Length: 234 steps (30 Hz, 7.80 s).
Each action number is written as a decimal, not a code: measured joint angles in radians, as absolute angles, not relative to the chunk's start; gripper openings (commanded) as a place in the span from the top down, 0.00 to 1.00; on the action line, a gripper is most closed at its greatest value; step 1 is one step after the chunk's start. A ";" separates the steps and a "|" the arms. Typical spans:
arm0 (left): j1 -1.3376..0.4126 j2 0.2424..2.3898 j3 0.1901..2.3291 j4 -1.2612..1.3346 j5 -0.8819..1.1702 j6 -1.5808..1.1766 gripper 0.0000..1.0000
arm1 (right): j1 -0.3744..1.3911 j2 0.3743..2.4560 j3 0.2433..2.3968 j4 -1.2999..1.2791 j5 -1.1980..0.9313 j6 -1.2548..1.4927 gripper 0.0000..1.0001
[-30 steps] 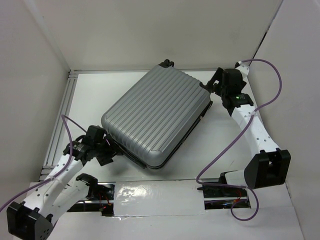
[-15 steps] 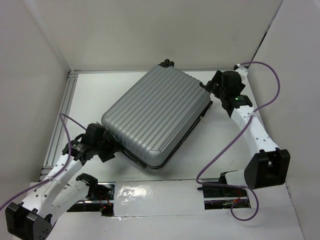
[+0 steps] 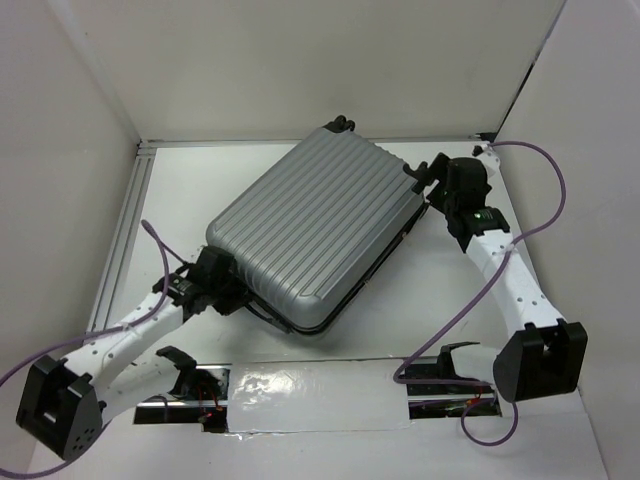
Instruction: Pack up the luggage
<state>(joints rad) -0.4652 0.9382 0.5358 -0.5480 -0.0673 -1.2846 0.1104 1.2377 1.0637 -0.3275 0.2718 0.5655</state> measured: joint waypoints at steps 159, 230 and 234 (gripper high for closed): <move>0.084 2.111 1.632 -0.249 0.260 -0.145 1.00 | -0.044 2.068 1.155 0.903 -0.441 0.403 1.00; 0.229 2.209 2.304 -0.552 0.391 -0.348 0.00 | 0.005 1.579 0.609 0.871 0.041 0.423 1.00; 0.252 2.122 2.337 -0.548 0.395 -0.405 0.00 | 0.051 1.454 0.533 0.798 0.097 0.426 1.00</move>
<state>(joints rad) 0.2516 2.1220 2.3367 -0.5476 0.3946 -0.4049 0.0505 1.4544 0.5327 0.7979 0.0971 0.4255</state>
